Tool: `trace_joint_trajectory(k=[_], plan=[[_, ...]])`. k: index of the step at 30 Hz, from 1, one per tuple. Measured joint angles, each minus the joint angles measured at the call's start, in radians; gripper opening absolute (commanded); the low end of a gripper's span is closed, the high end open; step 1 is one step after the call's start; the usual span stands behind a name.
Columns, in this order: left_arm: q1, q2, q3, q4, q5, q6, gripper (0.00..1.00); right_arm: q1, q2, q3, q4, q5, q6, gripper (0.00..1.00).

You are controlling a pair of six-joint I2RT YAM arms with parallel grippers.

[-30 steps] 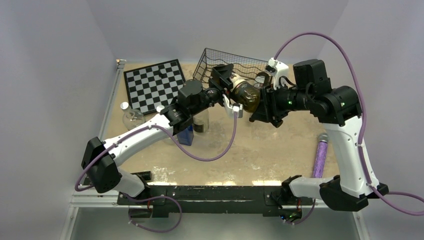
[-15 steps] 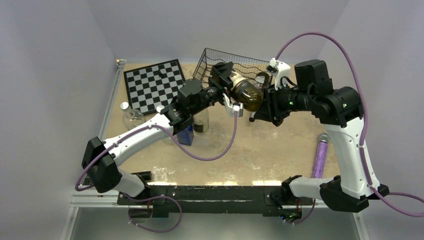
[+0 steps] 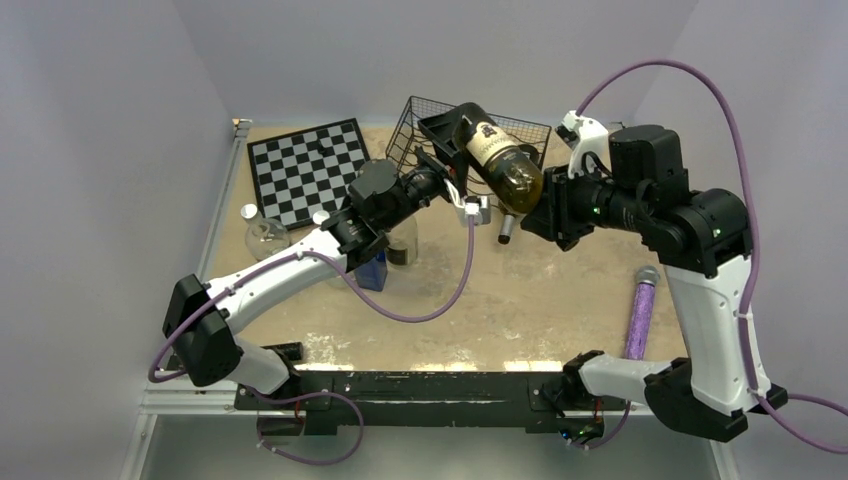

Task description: Put the wine bottle on the wine rack

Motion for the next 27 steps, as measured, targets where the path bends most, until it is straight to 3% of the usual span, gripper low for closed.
trace_joint_trajectory(k=[6, 12, 22, 27], plan=[[-0.004, -0.03, -0.009, 0.037, -0.01, -0.011, 0.99, -0.002, -0.037, -0.003, 0.007, 0.148, 0.05, 0.0], [-0.006, -0.058, 0.036, -0.011, -0.086, -0.154, 0.97, -0.008, -0.077, -0.11, 0.08, 0.24, 0.079, 0.0], [-0.006, -0.085, 0.288, -0.225, -0.245, -0.612, 0.95, 0.033, -0.208, -0.626, 0.433, 0.195, 0.097, 0.0], [-0.004, -0.127, 0.377, -0.403, -0.311, -0.853, 0.95, 0.093, -0.222, -0.78, 0.579, 0.19, 0.097, 0.0]])
